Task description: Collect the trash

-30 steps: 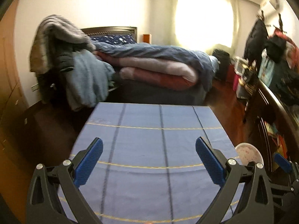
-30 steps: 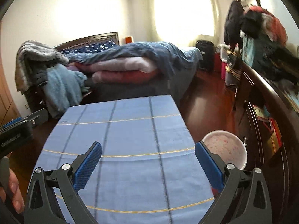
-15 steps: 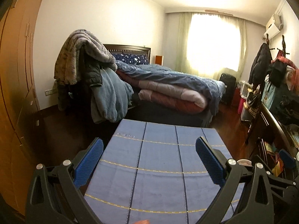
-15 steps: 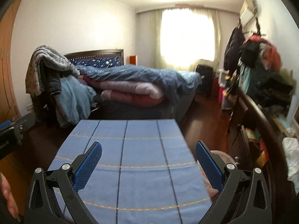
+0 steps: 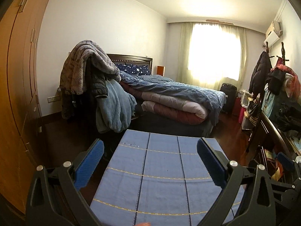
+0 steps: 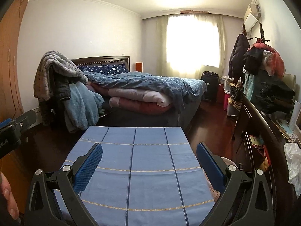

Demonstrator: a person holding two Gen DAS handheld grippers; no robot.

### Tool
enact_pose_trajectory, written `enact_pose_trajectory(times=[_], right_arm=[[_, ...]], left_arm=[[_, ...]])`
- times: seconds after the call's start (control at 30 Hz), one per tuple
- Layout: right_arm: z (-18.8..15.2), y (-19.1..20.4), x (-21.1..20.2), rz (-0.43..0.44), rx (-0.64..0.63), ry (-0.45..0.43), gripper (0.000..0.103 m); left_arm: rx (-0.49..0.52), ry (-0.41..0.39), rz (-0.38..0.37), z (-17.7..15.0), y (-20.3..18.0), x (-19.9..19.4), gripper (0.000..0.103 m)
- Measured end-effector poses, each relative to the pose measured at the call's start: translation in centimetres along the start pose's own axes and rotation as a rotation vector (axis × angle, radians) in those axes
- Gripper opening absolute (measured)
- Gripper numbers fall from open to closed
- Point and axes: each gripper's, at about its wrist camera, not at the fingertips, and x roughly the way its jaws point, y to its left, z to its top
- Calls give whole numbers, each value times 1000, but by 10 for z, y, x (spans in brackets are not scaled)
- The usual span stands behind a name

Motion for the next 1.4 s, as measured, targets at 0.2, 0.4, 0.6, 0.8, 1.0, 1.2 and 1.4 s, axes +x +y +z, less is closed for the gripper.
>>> enact_pose_trajectory(times=[0.2, 0.4, 0.6, 0.8, 1.0, 1.2, 1.4], right_arm=[[-2, 2, -9, 8, -2, -4, 99], [-1, 1, -20, 6, 1, -23, 99], [0, 5, -33, 15, -3, -43, 99], [1, 8, -45, 23, -9, -61, 99], [-1, 5, -64, 26, -5, -85, 99], [-3, 2, -85, 28, 0, -113, 99], [-2, 9, -97, 27, -8, -136, 99]], left_arm=[[1, -11, -10, 2, -1, -7, 100], [5, -29, -20, 2, -2, -20, 100], [-3, -54, -19, 3, 3, -35, 100], [-6, -70, -16, 3, 6, -48, 100], [-8, -78, -12, 2, 8, -64, 100], [-18, -91, -8, -6, 12, -85, 100], [-15, -109, -26, -6, 16, -99, 100]])
